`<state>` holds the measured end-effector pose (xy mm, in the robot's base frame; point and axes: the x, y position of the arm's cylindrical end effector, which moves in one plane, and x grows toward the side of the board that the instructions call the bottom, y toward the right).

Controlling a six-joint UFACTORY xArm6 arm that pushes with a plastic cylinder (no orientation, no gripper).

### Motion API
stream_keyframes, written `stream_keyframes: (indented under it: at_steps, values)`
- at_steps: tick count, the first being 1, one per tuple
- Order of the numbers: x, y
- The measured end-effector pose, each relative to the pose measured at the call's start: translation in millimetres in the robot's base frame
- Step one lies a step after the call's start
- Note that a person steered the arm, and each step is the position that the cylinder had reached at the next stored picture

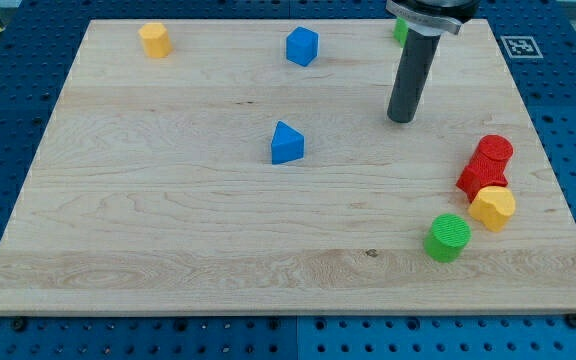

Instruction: Move the arm to the right of the yellow hexagon

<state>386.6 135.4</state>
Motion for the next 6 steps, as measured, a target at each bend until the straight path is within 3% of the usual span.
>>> stream_keyframes:
  at_steps: [2,4,6]
  values:
    - [-14.6,-122.2]
    - [-43.7,-173.1]
    - [-159.7,-238.3]
